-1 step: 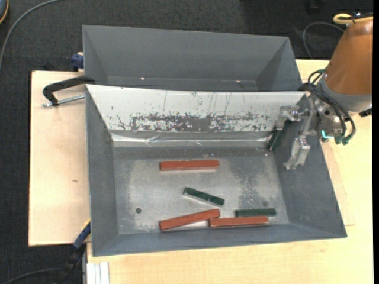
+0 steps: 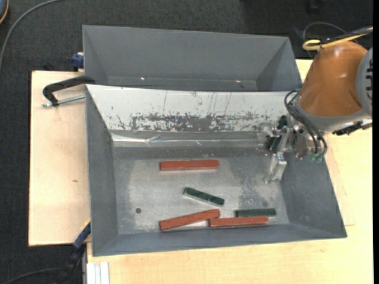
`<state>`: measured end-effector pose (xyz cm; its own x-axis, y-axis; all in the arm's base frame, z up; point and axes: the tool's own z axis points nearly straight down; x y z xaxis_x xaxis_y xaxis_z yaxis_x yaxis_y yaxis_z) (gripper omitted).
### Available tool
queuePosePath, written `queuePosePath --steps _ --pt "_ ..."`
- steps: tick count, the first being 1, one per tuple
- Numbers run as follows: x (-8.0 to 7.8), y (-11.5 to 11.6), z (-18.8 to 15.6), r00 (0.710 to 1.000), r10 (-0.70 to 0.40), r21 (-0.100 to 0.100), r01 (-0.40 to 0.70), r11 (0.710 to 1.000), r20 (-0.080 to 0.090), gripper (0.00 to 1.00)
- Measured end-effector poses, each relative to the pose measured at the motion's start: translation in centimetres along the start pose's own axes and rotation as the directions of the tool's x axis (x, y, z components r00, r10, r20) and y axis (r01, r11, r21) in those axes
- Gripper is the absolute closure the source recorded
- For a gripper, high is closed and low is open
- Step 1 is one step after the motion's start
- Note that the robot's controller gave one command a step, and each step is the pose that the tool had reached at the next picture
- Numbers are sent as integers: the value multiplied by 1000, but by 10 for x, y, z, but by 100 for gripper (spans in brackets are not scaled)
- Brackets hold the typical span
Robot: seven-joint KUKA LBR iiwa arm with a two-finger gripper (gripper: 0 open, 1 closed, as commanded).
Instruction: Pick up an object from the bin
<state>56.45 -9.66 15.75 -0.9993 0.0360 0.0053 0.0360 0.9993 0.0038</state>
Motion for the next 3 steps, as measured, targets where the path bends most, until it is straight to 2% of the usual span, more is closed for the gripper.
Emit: queuePosePath --steps 1,2,3 --pt "31 61 92 1000 -25 0 25 1000 -3 0" --pt "66 126 87 993 -119 3 119 993 7 0" --pt "66 125 88 993 -118 4 118 993 5 100"
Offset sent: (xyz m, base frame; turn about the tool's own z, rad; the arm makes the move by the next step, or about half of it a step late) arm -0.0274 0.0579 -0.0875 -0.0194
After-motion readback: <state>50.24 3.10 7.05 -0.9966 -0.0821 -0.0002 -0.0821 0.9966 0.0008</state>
